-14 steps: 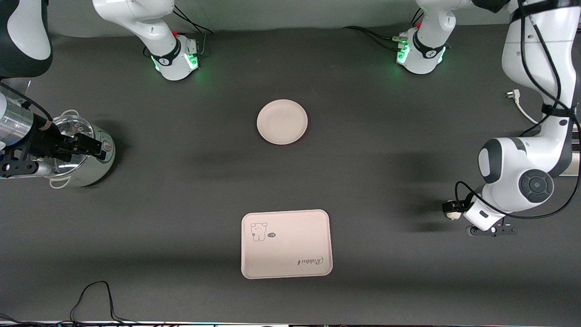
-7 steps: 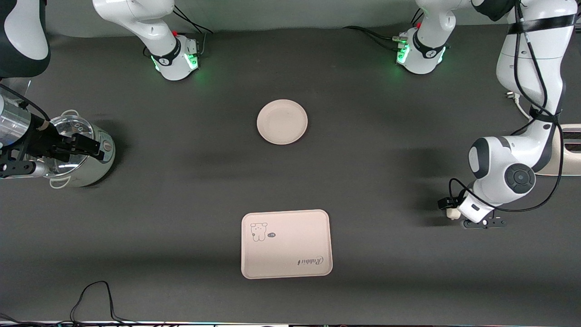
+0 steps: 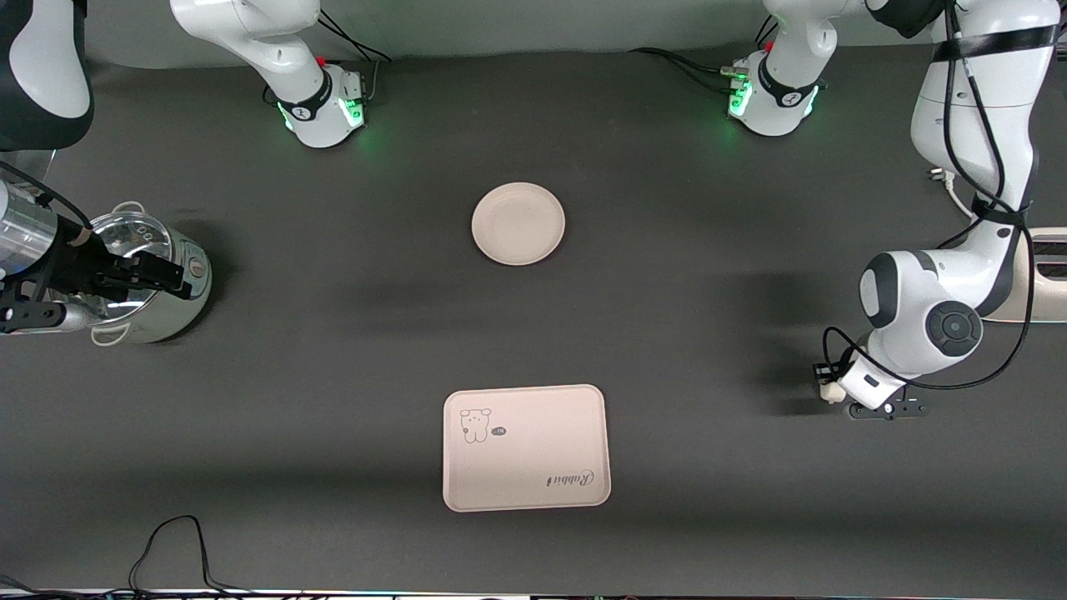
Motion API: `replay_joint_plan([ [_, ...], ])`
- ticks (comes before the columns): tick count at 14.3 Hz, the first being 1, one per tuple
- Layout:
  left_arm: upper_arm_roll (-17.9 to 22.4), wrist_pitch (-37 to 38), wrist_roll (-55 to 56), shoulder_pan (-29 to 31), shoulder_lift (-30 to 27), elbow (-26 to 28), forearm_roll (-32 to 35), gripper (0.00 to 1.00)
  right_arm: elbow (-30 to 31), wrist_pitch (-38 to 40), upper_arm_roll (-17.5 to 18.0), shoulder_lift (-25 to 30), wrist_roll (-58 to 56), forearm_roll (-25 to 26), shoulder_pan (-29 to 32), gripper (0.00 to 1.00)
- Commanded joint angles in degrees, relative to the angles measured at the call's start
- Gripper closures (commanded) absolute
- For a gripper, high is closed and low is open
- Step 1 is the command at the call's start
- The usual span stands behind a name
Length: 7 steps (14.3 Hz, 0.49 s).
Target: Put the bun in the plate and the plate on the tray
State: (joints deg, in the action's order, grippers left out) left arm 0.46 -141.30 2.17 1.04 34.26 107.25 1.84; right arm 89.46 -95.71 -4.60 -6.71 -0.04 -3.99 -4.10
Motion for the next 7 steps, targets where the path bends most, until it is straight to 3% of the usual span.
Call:
replay_joint_plan([
  [1, -0.1, 3.1, -0.2, -0.5, -3.0, 0.0, -0.1, 1.0, -3.2, 0.5, 0.3, -1.6, -1.6, -0.5, 1.9, 0.0],
  [3, -1.1, 7.2, -1.5, -0.7, -6.3, -0.6, -0.2, 1.0, -3.1, 0.3, 0.3, -2.9, -1.7, -0.6, 2.9, 0.0],
  [7, -7.7, 18.5, -0.8, -0.9, -14.6, -3.3, -4.0, 1.0, -3.7, -0.3, 0.3, -4.1, -1.8, -0.7, 3.8, 0.0],
])
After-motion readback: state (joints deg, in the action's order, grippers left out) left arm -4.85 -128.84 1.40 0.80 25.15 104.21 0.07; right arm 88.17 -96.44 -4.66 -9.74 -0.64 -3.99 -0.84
